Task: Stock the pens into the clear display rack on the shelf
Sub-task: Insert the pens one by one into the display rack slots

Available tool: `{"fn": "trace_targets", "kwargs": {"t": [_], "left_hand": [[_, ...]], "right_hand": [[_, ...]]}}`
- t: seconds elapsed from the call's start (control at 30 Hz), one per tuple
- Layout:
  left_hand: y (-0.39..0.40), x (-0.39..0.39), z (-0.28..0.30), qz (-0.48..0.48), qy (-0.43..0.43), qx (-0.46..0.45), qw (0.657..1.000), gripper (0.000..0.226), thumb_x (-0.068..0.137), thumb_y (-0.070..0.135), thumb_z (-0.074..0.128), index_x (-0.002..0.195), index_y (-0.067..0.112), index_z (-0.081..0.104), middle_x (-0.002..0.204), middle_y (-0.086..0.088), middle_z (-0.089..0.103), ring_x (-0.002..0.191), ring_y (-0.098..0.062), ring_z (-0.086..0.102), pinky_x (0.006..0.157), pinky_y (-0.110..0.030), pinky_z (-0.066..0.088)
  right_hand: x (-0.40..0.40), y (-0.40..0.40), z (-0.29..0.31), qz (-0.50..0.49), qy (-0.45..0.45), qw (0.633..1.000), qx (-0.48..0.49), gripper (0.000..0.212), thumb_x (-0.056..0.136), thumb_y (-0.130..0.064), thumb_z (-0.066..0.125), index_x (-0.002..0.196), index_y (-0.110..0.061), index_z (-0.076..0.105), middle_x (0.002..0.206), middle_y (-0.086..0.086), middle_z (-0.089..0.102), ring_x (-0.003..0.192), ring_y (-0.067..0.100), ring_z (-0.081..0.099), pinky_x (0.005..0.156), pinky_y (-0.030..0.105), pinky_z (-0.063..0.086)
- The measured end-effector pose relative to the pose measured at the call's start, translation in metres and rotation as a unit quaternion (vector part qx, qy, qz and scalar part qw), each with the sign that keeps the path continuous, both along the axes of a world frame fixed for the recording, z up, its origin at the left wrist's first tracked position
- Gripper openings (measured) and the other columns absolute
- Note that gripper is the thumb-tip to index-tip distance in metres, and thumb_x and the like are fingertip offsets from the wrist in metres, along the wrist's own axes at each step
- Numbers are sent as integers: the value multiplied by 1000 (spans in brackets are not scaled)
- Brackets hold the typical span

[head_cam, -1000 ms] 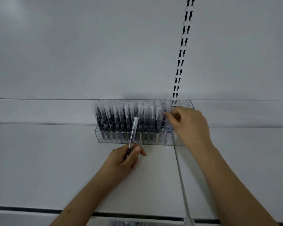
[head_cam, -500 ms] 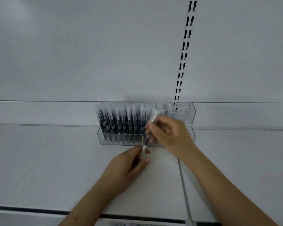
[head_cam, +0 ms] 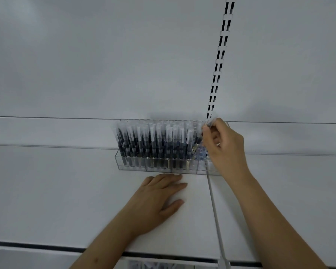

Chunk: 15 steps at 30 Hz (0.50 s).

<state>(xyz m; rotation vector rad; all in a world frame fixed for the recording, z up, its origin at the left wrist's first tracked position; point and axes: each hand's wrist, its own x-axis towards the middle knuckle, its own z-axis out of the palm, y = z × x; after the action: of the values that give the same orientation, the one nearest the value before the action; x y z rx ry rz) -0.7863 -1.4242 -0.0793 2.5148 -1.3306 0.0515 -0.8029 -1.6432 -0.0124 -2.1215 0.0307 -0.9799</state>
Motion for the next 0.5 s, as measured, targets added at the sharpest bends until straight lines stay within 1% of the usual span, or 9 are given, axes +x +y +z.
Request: {"fn": "trace_targets", "kwargs": {"t": [0.13, 0.23, 0.3, 0.33, 0.4, 0.5], "left_hand": [[0, 1, -2, 0, -4, -6, 1000, 49, 96, 58, 31, 143, 43, 35, 152, 26, 26, 139, 6, 18, 112, -18, 15], [0, 2, -3, -1, -6, -11, 1000, 49, 96, 58, 32, 143, 43, 35, 152, 26, 26, 139, 6, 18, 112, -19, 16], [0, 2, -4, -1, -7, -15, 1000, 49, 96, 58, 32, 142, 44, 35, 152, 27, 26, 139, 6, 18, 112, -18, 15], [0, 2, -4, -1, -6, -17, 1000, 49, 96, 58, 32, 142, 44, 35, 152, 26, 26, 139, 6, 18, 111, -18, 15], [0, 2, -5, 0, -7, -19, 1000, 48, 96, 58, 33, 142, 44, 36, 152, 26, 27, 139, 6, 19, 111, -18, 15], [0, 2, -4, 0, -4, -21, 1000, 49, 95, 58, 32, 142, 44, 36, 151, 27, 26, 139, 6, 19, 111, -18, 15]], "right_hand": [[0, -2, -1, -3, 13, 999, -47, 22, 97, -27, 56, 78, -17, 53, 63, -3, 57, 61, 16, 55, 56, 26, 47], [4, -3, -8, 13, 95, 988, -122, 22, 96, -29, 57, 76, -23, 51, 65, -10, 57, 60, 9, 56, 56, 29, 48], [6, -3, -11, 5, 140, 977, -164, 23, 96, -32, 56, 76, -24, 47, 68, -7, 59, 61, 11, 56, 54, 31, 43], [6, -4, -12, -8, 146, 973, -178, 24, 96, -35, 55, 77, -25, 46, 68, -7, 58, 61, 12, 55, 53, 29, 40], [6, -7, -11, -36, 150, 967, -202, 26, 96, -41, 53, 77, -24, 49, 69, -9, 57, 62, 11, 53, 52, 27, 36], [5, -10, -10, -59, 177, 954, -233, 30, 95, -47, 52, 75, -26, 58, 70, -13, 56, 63, 7, 51, 52, 23, 35]]}}
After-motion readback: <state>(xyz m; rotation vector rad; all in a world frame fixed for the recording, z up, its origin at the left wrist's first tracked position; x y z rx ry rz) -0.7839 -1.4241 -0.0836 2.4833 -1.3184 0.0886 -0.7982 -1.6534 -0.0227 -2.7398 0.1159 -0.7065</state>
